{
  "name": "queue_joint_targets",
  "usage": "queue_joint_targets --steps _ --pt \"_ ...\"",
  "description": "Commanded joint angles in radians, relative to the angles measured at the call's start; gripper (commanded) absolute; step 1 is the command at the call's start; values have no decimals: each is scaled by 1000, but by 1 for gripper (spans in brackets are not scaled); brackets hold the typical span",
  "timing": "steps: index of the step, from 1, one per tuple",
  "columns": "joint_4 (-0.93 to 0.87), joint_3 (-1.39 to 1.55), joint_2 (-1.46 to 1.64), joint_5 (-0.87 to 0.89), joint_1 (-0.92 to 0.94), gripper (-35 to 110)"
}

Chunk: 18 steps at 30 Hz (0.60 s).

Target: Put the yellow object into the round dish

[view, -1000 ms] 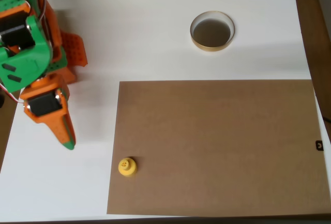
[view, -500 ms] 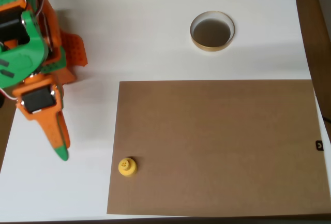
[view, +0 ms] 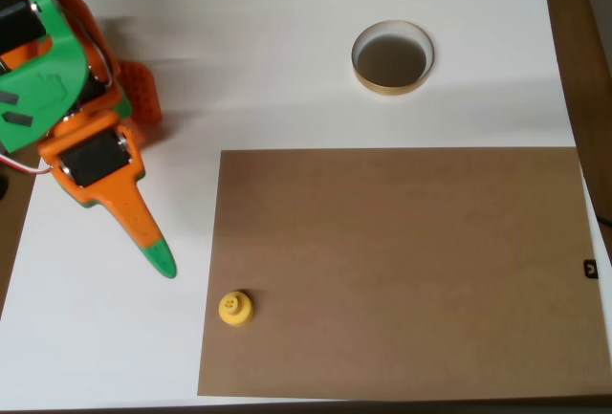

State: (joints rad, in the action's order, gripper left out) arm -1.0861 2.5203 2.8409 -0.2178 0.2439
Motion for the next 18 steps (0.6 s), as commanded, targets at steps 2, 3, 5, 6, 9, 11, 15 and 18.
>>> queue_joint_targets --steps 2,3,5,6,9,11,15,18 --pt "-43 -181 -133 8 -60 32" --pt "-52 -202 -160 9 -77 32" --pt "-63 -230 -209 11 -101 32" --pt "-64 -239 -232 12 -110 32" --pt "-66 -267 -311 20 -123 31" --pt "-71 -291 -379 29 -123 31" --pt "-92 -362 -541 51 -114 31" --pt "-117 -436 -676 63 -98 31"
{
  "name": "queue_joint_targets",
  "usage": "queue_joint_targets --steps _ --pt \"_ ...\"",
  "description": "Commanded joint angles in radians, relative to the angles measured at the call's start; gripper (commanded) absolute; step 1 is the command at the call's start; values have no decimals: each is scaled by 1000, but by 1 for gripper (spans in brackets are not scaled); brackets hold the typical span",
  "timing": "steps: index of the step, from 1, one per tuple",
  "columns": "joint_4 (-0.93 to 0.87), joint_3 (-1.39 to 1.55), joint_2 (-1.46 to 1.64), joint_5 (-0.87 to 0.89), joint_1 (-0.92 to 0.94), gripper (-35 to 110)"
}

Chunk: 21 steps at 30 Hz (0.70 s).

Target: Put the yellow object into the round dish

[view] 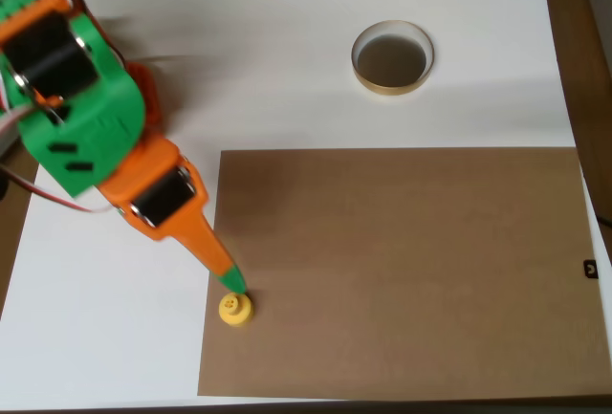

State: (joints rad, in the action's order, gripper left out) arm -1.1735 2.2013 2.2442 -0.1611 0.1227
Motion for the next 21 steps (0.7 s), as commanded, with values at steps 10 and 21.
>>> queue_joint_targets --steps 10,21 --pt "-48 -232 -364 6 34 30" --pt "41 -230 -517 -12 57 29"
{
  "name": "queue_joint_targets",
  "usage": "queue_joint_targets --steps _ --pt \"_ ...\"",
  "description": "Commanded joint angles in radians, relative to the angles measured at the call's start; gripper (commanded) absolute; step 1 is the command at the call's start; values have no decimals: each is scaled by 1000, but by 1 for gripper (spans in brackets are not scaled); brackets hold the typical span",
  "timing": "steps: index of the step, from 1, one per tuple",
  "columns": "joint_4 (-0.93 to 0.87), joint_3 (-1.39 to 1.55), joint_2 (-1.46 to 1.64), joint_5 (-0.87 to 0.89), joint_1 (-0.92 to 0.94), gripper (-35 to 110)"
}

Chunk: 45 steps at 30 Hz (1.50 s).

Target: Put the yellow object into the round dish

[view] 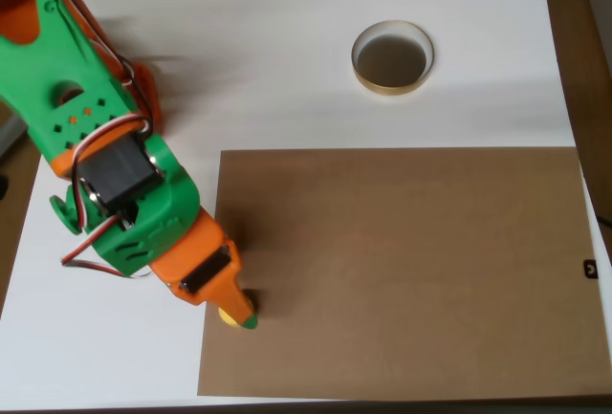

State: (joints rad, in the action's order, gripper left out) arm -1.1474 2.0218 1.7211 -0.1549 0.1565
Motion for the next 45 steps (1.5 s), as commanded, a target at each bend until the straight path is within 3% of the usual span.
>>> queue_joint_targets --steps 1,37,45 --pt "21 -52 -5 -21 25 29" --pt "11 -253 -265 -25 -2 17" --pt "8 -255 -255 -26 2 2"
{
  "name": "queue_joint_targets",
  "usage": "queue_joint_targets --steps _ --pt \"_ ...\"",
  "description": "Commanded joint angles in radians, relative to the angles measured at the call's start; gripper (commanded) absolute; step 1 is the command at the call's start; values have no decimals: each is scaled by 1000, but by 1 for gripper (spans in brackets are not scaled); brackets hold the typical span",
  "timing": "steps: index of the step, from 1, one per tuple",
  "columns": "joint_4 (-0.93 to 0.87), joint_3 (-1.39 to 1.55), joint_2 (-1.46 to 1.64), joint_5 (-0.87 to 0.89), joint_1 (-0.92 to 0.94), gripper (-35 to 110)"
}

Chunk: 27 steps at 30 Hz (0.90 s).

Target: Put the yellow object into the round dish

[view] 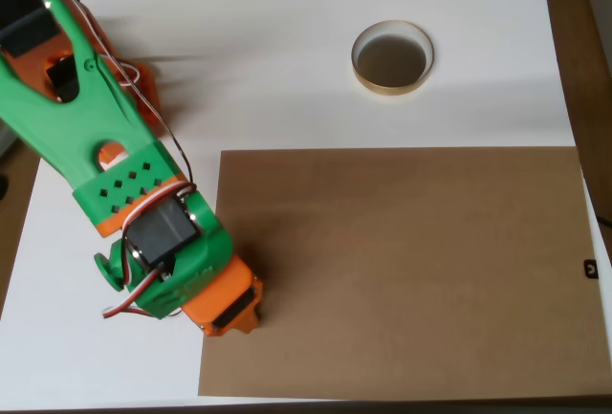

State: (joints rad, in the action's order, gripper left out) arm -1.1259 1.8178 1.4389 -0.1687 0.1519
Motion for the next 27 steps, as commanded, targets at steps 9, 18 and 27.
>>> queue_joint_targets --steps 9,18,27 --pt "-74 -46 161 -21 0 0" --pt "-196 -74 331 -32 -94 -1" --pt "-256 -78 414 -81 -281 -1"
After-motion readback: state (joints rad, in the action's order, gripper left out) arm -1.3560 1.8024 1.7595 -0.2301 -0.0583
